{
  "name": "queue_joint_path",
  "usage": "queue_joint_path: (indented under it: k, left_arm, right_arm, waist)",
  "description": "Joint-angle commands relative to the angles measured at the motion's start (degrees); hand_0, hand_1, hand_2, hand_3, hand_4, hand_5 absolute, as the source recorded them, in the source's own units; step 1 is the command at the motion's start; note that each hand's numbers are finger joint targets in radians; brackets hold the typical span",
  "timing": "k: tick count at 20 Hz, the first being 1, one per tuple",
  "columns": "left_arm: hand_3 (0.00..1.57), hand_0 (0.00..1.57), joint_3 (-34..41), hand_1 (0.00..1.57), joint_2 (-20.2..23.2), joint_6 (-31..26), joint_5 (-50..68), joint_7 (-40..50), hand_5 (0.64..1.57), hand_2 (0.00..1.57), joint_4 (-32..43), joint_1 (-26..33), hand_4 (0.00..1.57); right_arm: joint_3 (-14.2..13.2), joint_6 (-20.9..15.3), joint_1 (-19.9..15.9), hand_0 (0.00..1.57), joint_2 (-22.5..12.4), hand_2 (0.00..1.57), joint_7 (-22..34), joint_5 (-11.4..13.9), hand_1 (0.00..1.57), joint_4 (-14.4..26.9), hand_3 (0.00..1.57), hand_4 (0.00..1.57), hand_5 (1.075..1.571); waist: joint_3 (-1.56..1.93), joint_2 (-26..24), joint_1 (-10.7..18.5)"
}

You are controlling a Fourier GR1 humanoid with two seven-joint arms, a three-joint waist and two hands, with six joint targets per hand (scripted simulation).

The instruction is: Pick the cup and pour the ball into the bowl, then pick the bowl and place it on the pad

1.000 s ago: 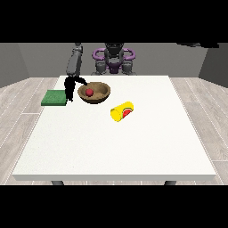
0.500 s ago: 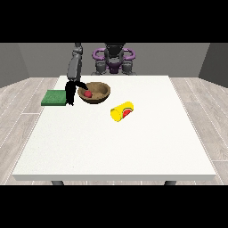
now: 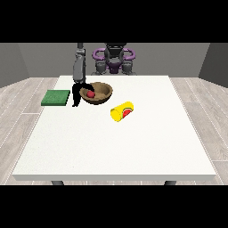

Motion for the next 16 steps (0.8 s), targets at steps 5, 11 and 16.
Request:
queue_joint_path:
  k: [5,11,16]
  left_arm:
    - [0.00,0.00,0.1,0.00,1.0,0.5,0.8,1.7,1.537,0.00,0.0,-2.8,0.00]
    - [0.00,0.00,1.0,0.00,2.3,-2.0,1.8,1.8,1.546,0.00,2.8,-1.5,0.00]
    - [0.00,0.00,2.5,0.00,1.8,-4.8,1.1,-3.4,1.546,0.00,7.9,5.0,0.00]
  right_arm:
    - [1.7,-6.8,-2.7,0.00,3.3,0.00,6.6,2.4,0.00,5.3,0.00,0.43,1.568]
    - [4.2,-14.1,1.9,1.57,0.1,1.57,11.7,9.0,1.57,3.4,1.57,1.18,1.417]
    - [9.2,-18.0,2.6,1.57,-4.2,1.57,21.6,16.3,1.57,-1.9,1.57,1.17,1.473]
  waist:
    - [1.31,2.1,2.2]
    - [1.14,0.6,1.9]
    - [1.02,-4.6,0.5]
